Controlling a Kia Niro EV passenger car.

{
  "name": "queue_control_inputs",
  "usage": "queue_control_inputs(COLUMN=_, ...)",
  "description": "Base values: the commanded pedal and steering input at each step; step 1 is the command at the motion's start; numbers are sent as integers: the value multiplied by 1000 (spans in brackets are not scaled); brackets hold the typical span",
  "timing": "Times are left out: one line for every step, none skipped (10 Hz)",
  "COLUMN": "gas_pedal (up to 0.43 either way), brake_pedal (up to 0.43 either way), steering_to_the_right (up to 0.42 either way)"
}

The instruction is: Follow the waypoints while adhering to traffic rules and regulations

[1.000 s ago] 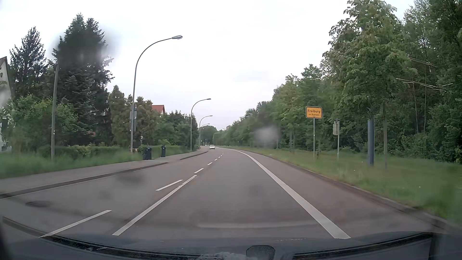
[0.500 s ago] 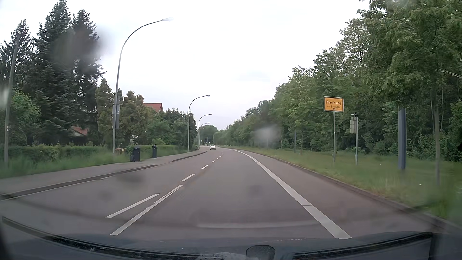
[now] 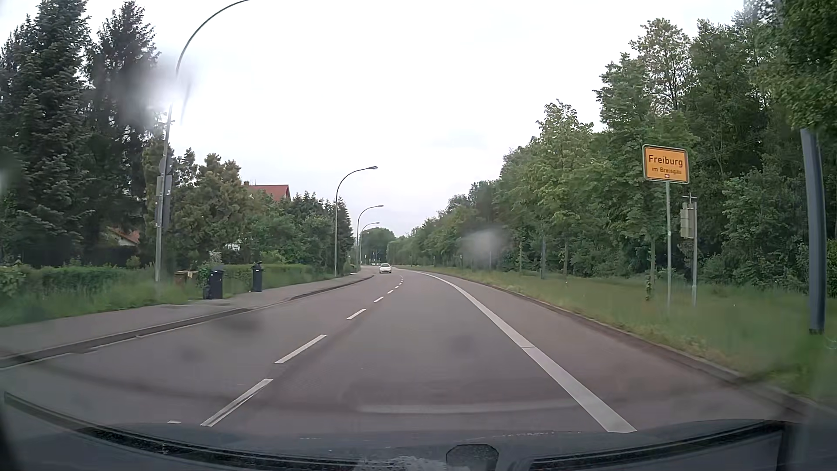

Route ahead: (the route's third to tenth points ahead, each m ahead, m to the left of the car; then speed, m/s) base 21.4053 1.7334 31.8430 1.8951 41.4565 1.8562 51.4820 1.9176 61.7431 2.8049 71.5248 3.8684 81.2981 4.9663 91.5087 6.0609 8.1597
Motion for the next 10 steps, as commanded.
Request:
queue_control_inputs(gas_pedal=240, brake_pedal=0, steering_to_the_right=0)
queue_control_inputs(gas_pedal=228, brake_pedal=0, steering_to_the_right=1)
queue_control_inputs(gas_pedal=228, brake_pedal=0, steering_to_the_right=1)
queue_control_inputs(gas_pedal=220, brake_pedal=0, steering_to_the_right=0)
queue_control_inputs(gas_pedal=220, brake_pedal=0, steering_to_the_right=0)
queue_control_inputs(gas_pedal=220, brake_pedal=0, steering_to_the_right=0)
queue_control_inputs(gas_pedal=220, brake_pedal=0, steering_to_the_right=0)
queue_control_inputs(gas_pedal=220, brake_pedal=0, steering_to_the_right=0)
queue_control_inputs(gas_pedal=220, brake_pedal=0, steering_to_the_right=1)
queue_control_inputs(gas_pedal=220, brake_pedal=0, steering_to_the_right=0)
